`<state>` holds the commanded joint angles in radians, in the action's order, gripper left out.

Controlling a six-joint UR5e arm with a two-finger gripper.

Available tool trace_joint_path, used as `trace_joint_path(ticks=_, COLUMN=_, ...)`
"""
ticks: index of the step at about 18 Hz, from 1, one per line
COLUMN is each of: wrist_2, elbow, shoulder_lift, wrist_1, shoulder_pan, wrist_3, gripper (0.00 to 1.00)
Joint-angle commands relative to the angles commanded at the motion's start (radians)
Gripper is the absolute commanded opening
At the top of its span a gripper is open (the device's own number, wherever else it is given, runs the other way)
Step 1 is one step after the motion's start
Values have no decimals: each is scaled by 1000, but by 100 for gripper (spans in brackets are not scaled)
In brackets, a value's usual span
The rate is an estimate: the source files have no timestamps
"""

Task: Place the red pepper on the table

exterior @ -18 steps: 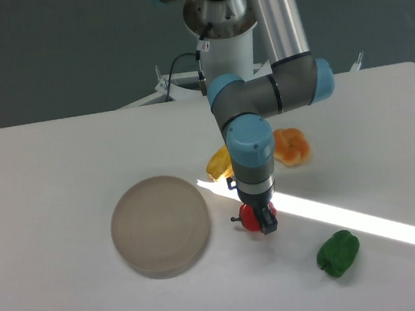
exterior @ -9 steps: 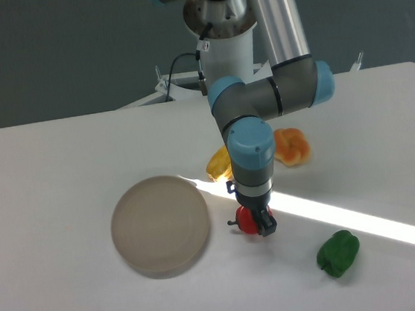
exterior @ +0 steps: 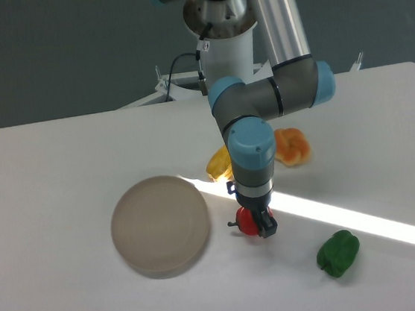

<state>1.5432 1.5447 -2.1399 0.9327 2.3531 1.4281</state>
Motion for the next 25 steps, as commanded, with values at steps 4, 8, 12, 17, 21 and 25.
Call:
trace_joint_path(ticks=4, wrist_2=0, elbow=0, shoulder_lift=0, wrist_1=0, shoulder_pan=0, wrist_3=5, gripper=76)
trace_joint_path(ticks=8, wrist_2=0, elbow=-3, shoulder_lift=5, wrist_1=2, shoulder_pan=5, wrist_3=14, gripper=93)
trace_joint_path(ticks=12, wrist_2=6, elbow=-20, shoulder_lift=14, wrist_1=6, shoulder_pan=14, wrist_3=15, gripper=100)
trace_joint_path(ticks=17, wrist_2=14, elbow=-47, shoulder_lift=41, wrist_1=14, shoulder_pan=67, wrist_3=106, gripper=100)
trace_joint_path(ticks=21, wrist_2=18, elbow=-129, shoulder_lift=20, wrist_1=48, shoulder_pan=136, wrist_3=205, gripper=100)
trace_joint_path(ticks=25, wrist_2=18, elbow=-230, shoulder_lift=-46, wrist_1=46, shoulder_pan=195, wrist_3=271, gripper=100)
